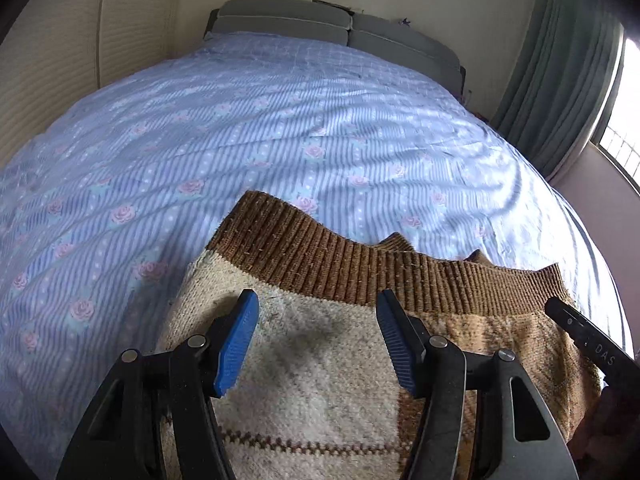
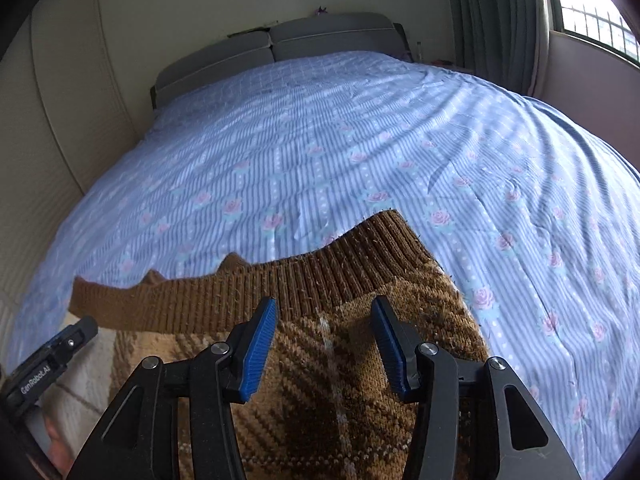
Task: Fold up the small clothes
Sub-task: 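Lower the hem onto the sweater and open both grippers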
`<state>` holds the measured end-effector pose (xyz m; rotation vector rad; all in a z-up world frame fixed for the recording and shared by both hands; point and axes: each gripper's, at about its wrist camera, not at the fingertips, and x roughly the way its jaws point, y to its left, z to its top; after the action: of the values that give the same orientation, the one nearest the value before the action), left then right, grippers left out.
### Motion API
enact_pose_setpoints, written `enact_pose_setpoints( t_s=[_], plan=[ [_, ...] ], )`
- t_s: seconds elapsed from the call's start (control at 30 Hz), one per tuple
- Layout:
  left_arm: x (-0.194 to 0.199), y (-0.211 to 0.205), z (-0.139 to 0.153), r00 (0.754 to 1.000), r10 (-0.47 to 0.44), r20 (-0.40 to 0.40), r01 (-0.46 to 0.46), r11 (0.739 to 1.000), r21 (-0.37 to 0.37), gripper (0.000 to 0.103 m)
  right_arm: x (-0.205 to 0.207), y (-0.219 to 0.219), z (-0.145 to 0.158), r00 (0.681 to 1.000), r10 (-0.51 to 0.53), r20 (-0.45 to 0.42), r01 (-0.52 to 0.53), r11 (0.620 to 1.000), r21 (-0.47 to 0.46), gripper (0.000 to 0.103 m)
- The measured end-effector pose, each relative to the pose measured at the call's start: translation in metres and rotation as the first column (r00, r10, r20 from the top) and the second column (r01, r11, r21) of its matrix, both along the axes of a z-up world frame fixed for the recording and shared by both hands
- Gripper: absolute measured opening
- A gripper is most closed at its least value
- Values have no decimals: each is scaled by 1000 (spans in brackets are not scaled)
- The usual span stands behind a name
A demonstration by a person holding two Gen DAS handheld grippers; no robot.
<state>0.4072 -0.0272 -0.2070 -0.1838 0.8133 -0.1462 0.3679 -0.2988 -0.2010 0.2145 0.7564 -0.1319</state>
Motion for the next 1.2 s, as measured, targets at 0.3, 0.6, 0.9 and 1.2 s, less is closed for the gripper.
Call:
enact_pose_setpoints(
  t_s=[0.3, 0.6, 0.9, 1.2],
  plan=[
    [14, -4, -17, 999, -49, 15, 49, 998, 33, 66, 5, 11, -24, 999, 22, -28, -25, 993, -116, 51],
    [-26, 2, 9, 998, -67, 17, 67, 998, 17, 70, -26, 3, -1, 1000, 1, -1, -1, 999, -46, 55],
    [-104, 12, 7, 997, -74, 32, 72, 996, 53, 71, -111, 25, 0, 998, 57, -7, -57, 985, -165, 55],
    [-110, 19, -17, 997, -66, 27, 64, 995, 75, 71, -114, 16, -32, 994, 70, -81, -81, 987, -140, 67]
  ],
)
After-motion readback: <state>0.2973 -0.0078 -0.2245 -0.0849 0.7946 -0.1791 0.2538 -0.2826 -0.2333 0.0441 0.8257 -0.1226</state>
